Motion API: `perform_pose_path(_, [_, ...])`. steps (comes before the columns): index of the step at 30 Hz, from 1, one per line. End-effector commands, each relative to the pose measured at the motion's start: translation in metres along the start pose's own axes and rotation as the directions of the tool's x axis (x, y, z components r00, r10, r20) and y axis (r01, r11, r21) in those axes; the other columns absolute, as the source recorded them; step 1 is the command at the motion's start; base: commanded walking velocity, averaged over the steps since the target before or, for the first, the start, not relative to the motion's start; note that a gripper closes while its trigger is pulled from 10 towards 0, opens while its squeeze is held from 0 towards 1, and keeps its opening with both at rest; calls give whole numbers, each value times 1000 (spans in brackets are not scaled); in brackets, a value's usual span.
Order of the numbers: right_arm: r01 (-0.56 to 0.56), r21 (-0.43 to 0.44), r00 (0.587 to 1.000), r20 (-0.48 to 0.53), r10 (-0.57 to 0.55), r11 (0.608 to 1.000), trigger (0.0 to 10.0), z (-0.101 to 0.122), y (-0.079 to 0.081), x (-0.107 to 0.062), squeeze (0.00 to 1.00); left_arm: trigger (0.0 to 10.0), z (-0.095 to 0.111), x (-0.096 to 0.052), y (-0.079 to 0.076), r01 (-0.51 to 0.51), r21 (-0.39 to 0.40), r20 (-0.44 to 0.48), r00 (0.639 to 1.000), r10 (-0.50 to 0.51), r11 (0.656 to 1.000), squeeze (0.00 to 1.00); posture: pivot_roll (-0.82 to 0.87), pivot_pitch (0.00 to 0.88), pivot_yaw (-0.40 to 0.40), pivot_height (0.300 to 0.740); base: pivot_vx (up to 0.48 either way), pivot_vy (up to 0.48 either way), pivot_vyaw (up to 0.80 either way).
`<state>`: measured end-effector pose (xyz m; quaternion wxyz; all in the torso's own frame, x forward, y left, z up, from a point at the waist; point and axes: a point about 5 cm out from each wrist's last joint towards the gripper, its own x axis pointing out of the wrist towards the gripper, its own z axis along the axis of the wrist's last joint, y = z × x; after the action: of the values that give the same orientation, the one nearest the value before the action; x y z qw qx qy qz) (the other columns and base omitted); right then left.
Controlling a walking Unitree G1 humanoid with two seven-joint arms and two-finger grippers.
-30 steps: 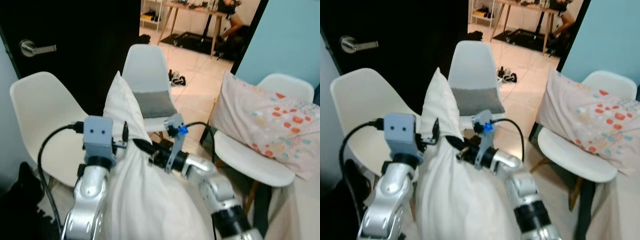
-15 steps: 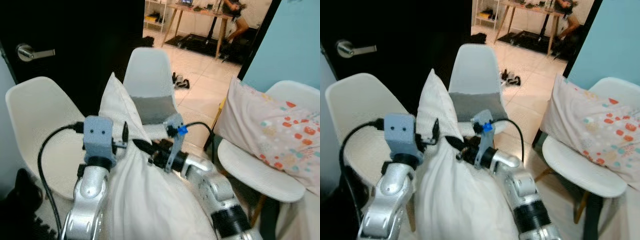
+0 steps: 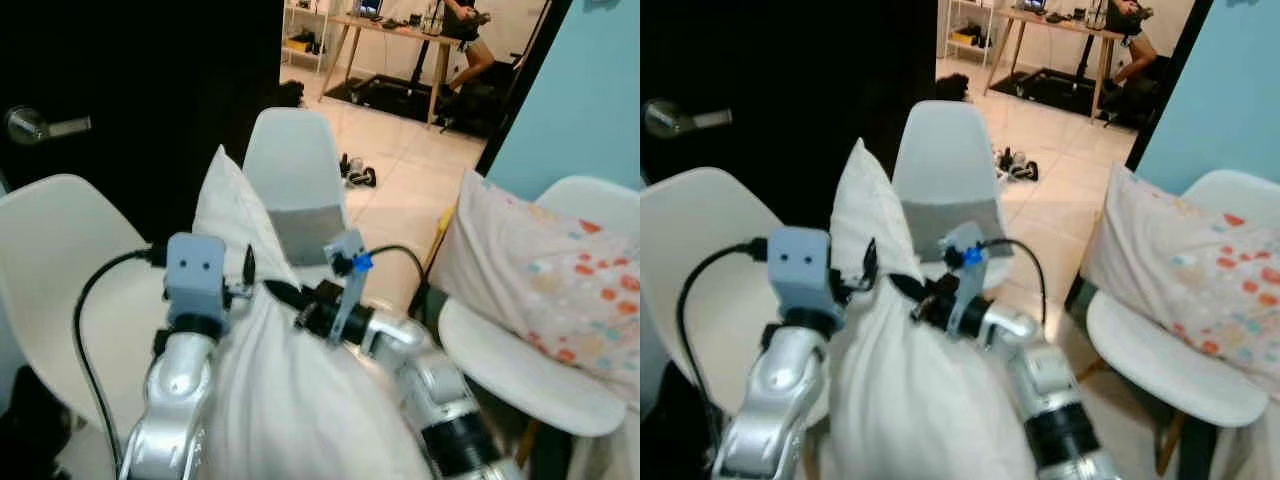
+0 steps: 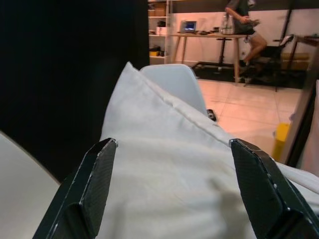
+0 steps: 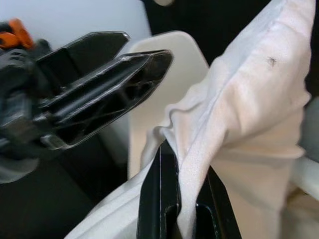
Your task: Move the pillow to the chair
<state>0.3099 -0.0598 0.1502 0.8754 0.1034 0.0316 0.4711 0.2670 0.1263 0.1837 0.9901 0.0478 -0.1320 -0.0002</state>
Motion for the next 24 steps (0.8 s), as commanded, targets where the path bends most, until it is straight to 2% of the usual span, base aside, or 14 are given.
perform_pose_path(1, [-35, -27, 996, 83, 37, 999, 10000, 17, 6, 6, 0, 10000, -2, 0, 1, 0, 9, -9, 1000, 0, 1000, 0, 29, 0, -133, 740, 480, 0, 0])
perform_pose_path(6, [-44, -34, 994, 98, 47, 998, 10000, 19, 7, 5, 0, 10000, -1, 1, 1, -2, 10, -7, 1000, 2, 1000, 0, 30, 0, -134, 740, 480, 0, 311])
perform_pose_path(16, [-70, -55, 992, 102, 76, 996, 10000, 21, 10, 5, 0, 10000, -1, 1, 1, -7, 10, -6, 1000, 7, 1000, 0, 29, 0, -135, 740, 480, 0, 781])
perform_pose_path(20, [-78, -57, 991, 103, 84, 995, 10000, 21, 11, 4, 0, 10000, -1, 1, 1, -8, 11, -6, 1000, 8, 1000, 0, 29, 0, -135, 740, 337, 0, 781])
perform_pose_path(24, [-94, -41, 989, 111, 98, 995, 10000, 21, 11, 4, 0, 10000, 0, 1, 1, -8, 2, 4, 1000, 8, 1000, 0, 30, 0, -136, 740, 0, 0, 781])
